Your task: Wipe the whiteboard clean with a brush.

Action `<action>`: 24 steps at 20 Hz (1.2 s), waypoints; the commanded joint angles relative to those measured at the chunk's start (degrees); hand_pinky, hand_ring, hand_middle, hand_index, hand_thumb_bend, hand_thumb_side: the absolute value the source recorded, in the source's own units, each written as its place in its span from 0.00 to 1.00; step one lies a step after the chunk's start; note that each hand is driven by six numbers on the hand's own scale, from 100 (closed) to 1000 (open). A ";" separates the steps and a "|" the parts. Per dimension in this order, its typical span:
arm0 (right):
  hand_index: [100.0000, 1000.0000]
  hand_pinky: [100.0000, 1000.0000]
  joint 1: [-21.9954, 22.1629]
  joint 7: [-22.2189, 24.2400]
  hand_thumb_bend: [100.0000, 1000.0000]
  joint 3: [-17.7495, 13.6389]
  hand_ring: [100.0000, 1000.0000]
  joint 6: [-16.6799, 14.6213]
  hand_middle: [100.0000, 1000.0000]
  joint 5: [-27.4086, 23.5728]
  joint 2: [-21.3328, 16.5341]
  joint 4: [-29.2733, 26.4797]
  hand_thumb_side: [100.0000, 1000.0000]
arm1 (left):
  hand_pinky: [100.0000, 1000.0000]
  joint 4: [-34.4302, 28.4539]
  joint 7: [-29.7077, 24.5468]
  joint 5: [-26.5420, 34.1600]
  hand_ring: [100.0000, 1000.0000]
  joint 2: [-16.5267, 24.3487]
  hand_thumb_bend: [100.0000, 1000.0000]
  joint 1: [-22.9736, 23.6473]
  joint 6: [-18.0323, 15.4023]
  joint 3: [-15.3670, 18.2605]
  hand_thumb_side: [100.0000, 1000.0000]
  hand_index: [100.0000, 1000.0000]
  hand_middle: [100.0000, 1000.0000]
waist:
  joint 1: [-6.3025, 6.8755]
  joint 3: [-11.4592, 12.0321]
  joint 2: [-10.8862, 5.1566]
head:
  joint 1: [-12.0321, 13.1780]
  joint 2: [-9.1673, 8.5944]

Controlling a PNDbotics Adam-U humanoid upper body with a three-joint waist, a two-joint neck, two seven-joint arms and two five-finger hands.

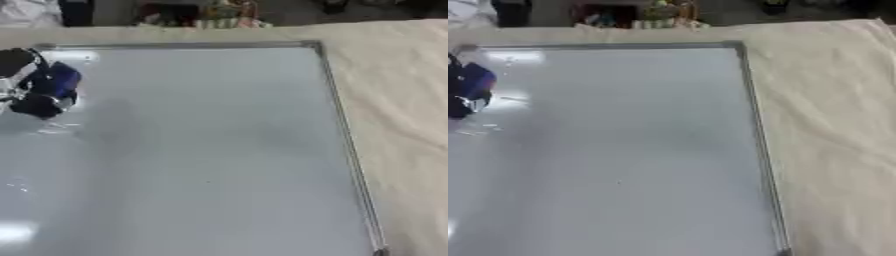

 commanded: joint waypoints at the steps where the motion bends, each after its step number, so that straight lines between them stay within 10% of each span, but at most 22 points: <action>1: 0.78 0.76 -0.75 -0.15 0.00 -0.48 0.78 -0.29 0.71 0.16 -2.11 -0.78 1.00 | 0.49 3.43 1.79 -0.78 0.48 0.12 0.03 -2.36 0.38 2.77 0.22 0.00 0.30 | -0.02 -0.13 -0.88 | 0.31 -1.02; 24: 0.78 0.76 -1.40 -0.53 0.00 -0.87 0.78 -0.76 0.71 0.08 -1.75 -0.78 1.00 | 0.52 15.06 2.52 -4.99 0.52 -4.06 0.08 -6.51 2.51 6.49 0.23 0.09 0.34 | -0.60 -1.60 0.98 | 5.11 -4.10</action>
